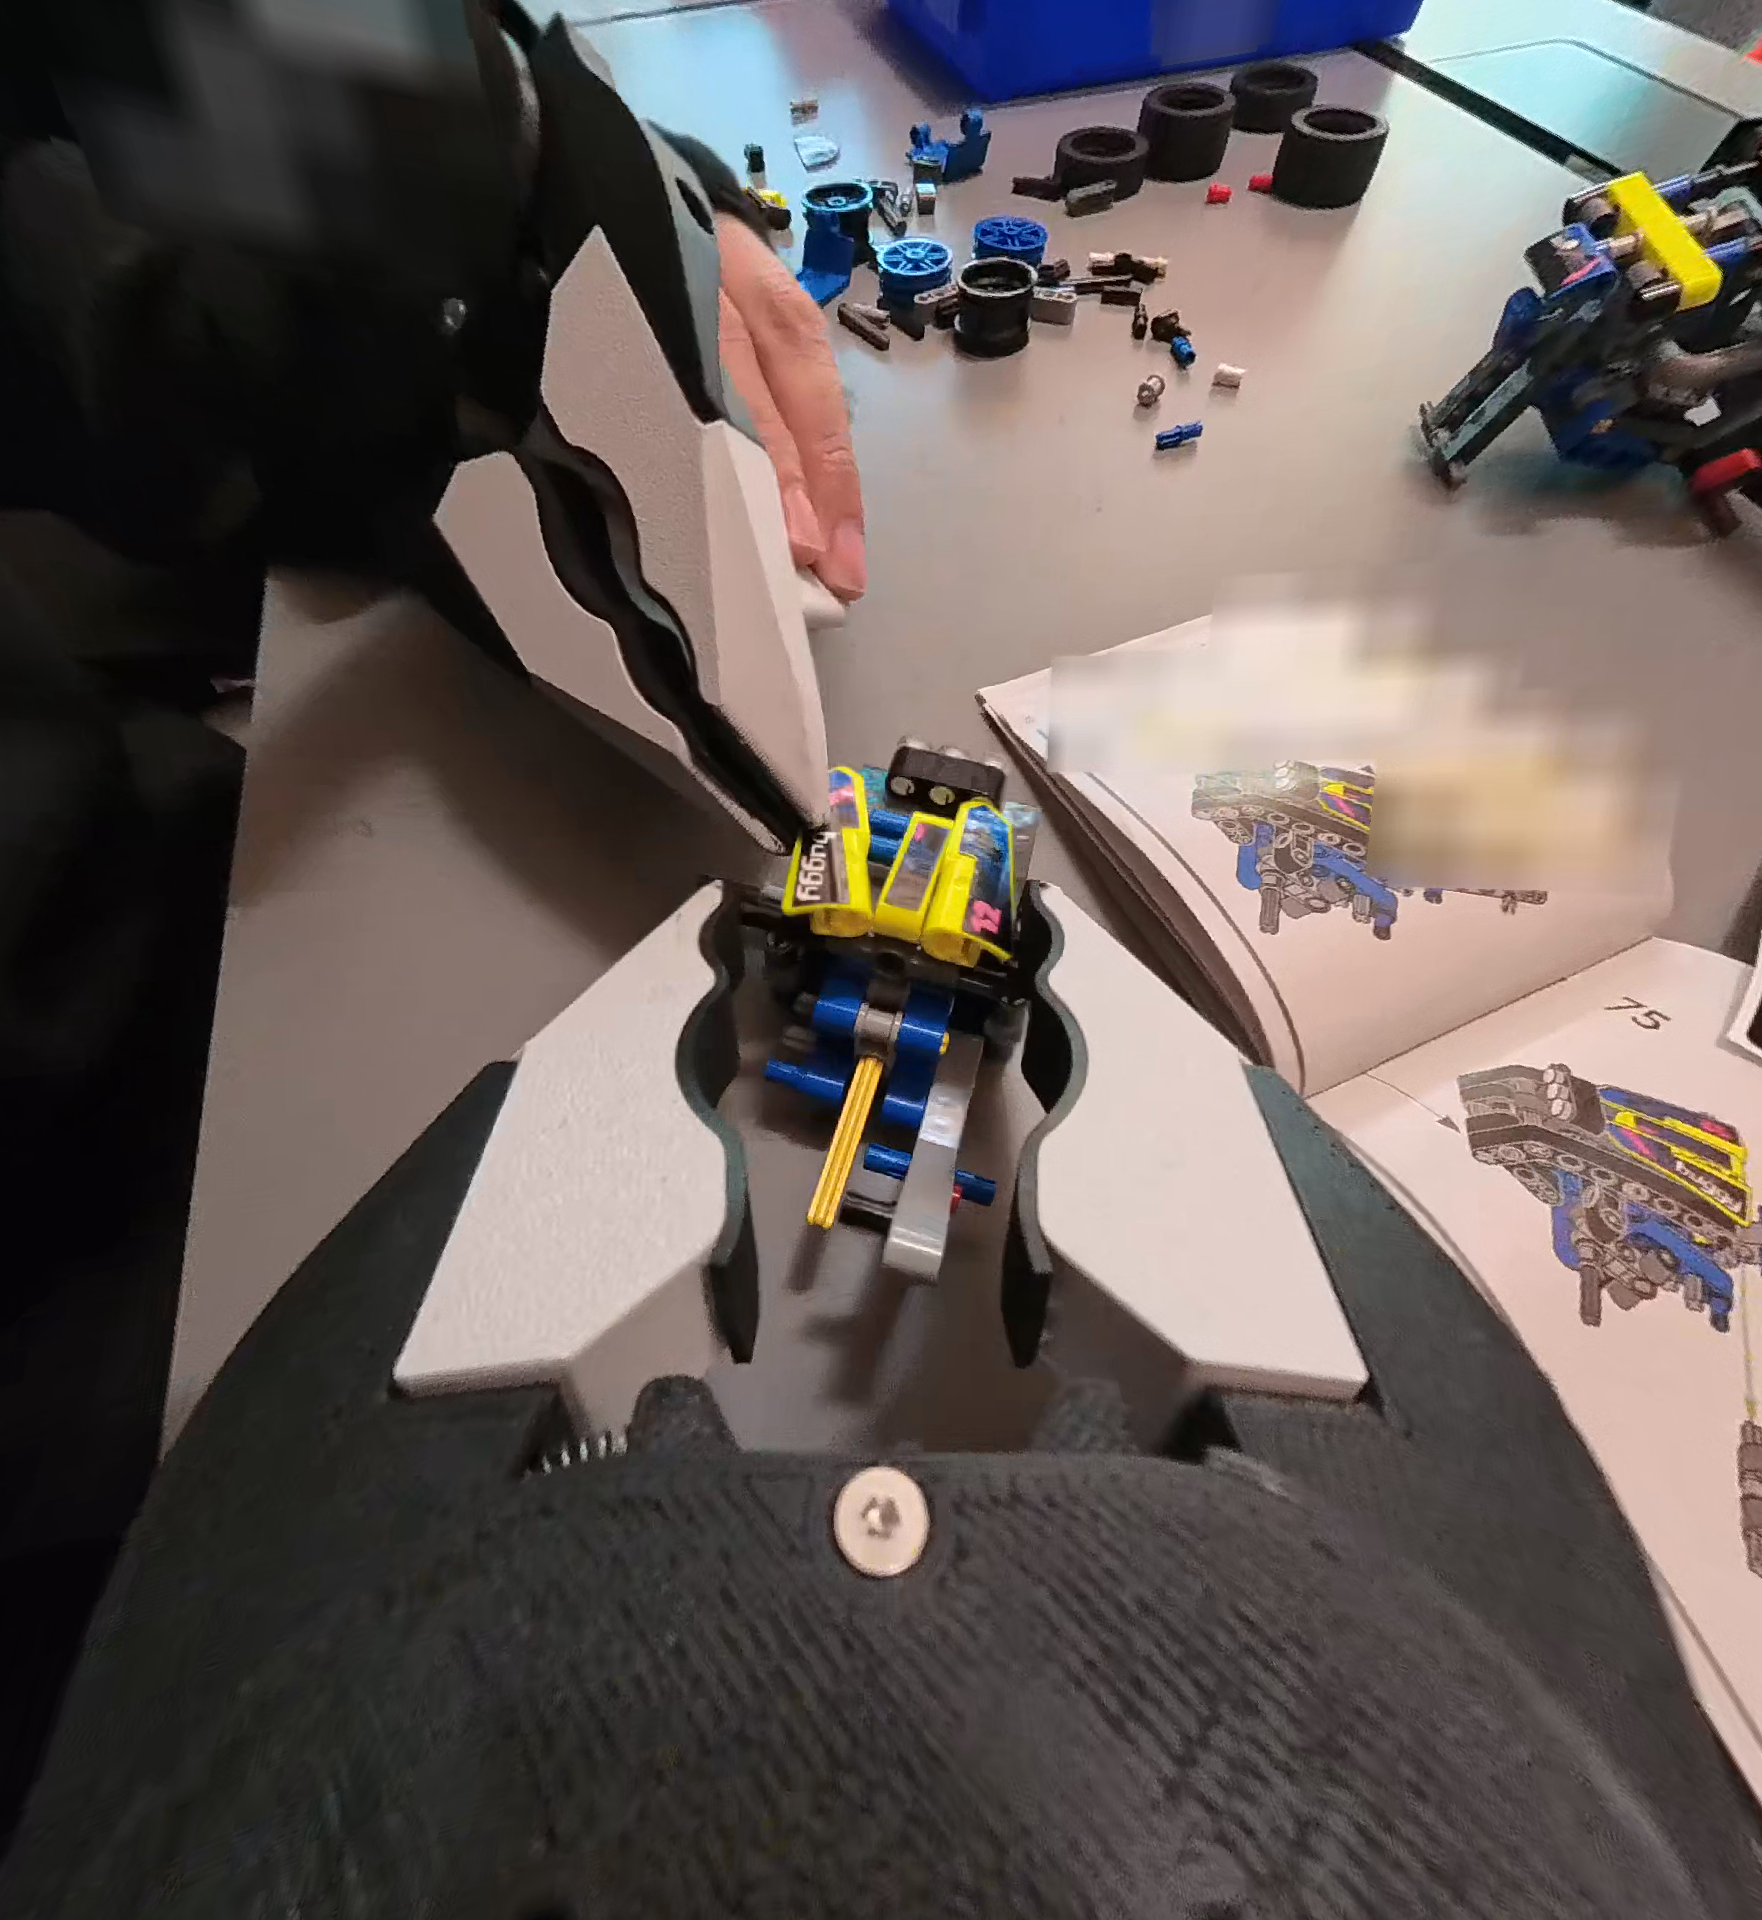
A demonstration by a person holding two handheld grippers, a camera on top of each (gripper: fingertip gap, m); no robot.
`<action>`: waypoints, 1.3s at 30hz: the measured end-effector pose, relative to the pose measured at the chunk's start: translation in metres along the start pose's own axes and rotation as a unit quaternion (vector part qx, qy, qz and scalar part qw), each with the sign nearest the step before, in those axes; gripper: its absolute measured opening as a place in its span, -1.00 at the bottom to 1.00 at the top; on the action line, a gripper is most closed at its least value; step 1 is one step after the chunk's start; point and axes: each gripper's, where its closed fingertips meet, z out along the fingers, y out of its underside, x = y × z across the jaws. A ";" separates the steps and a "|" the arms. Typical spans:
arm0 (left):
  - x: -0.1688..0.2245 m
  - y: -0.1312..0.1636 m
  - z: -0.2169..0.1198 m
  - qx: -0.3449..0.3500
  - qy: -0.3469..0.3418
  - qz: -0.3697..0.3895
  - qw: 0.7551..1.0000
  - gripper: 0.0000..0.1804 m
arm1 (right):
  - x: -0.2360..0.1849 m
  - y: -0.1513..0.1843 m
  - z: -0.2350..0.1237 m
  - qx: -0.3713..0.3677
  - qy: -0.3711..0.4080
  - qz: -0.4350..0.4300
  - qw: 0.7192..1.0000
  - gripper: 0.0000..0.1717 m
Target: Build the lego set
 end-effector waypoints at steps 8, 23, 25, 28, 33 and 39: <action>0.008 -0.006 -0.002 0.041 0.058 0.000 0.997 -1.00 | -0.005 -0.004 -0.002 0.015 -0.056 0.036 0.998 -0.49; 0.010 0.005 -0.001 0.012 0.072 -0.027 0.997 -0.89 | -0.006 -0.005 -0.004 0.020 -0.057 0.045 0.997 -0.50; 0.008 0.006 -0.003 0.004 0.057 -0.039 0.998 -0.86 | -0.006 -0.005 -0.004 0.019 -0.053 0.042 0.997 -0.50; 0.006 0.004 -0.008 -0.003 0.045 -0.067 0.997 -0.84 | -0.007 -0.005 -0.004 0.020 -0.052 0.036 0.998 -0.50; 0.004 0.006 -0.012 -0.019 0.024 -0.110 0.993 -0.79 | -0.008 -0.005 -0.004 0.020 -0.049 0.012 0.999 -0.50; -0.002 0.010 -0.011 -0.026 0.023 -0.152 0.988 -0.50 | -0.012 -0.005 -0.004 0.020 -0.055 -0.028 0.998 -0.50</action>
